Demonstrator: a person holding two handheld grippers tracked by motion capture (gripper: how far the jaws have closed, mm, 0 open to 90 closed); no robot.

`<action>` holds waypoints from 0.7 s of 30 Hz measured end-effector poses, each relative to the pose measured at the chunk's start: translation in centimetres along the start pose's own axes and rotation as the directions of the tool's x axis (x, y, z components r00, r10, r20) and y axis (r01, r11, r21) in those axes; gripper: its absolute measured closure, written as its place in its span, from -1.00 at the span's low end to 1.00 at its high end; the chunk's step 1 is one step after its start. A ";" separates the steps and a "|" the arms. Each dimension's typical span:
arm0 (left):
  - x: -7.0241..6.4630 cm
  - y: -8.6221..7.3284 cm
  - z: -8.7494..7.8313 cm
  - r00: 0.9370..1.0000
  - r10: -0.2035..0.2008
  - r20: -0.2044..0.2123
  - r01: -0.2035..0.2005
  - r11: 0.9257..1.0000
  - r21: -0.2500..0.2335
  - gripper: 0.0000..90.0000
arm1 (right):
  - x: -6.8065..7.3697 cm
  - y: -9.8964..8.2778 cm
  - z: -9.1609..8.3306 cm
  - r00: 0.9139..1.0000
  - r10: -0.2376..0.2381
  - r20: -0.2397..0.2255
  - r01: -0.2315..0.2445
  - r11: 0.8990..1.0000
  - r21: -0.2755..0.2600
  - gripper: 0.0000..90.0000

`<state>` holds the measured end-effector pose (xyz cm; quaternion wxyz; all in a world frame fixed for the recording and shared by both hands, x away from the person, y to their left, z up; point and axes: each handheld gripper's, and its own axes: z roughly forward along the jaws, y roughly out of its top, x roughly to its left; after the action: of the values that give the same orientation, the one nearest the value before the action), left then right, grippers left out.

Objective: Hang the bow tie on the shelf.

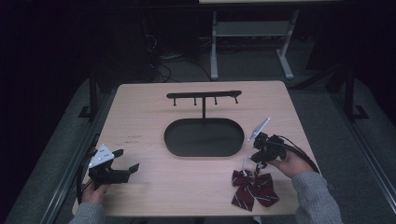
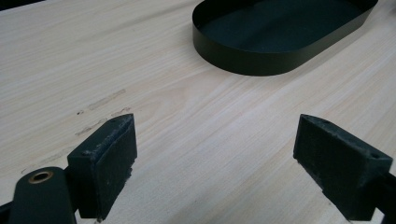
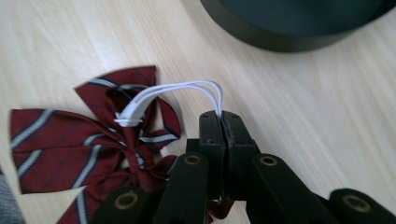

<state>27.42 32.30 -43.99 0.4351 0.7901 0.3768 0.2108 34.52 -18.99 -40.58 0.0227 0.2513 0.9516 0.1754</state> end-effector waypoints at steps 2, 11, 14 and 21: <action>0.0 0.0 0.0 1.000 0.000 0.000 0.000 1.000 -0.001 -0.71 | 0.3 0.2 -0.6 1.000 -0.010 -0.005 0.010 1.000 -0.018 0.95; 0.0 0.0 0.0 1.000 0.000 0.001 0.000 1.000 0.000 -0.71 | 1.0 0.9 -2.3 0.999 -0.050 0.008 0.050 0.998 -0.036 0.95; 0.0 0.0 0.0 1.000 -0.001 0.000 0.001 1.000 -0.001 -0.71 | 1.2 1.0 -2.5 0.998 -0.056 0.009 0.056 0.998 -0.037 0.95; 0.0 0.0 0.0 1.000 0.001 0.000 -0.001 1.000 0.002 -0.71 | 1.6 1.6 -3.2 0.996 -0.086 0.013 0.086 0.996 -0.037 0.95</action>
<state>27.44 32.33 -44.03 0.4342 0.7907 0.3767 0.2104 33.45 -17.97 -36.91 0.0404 0.2106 0.9579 0.1908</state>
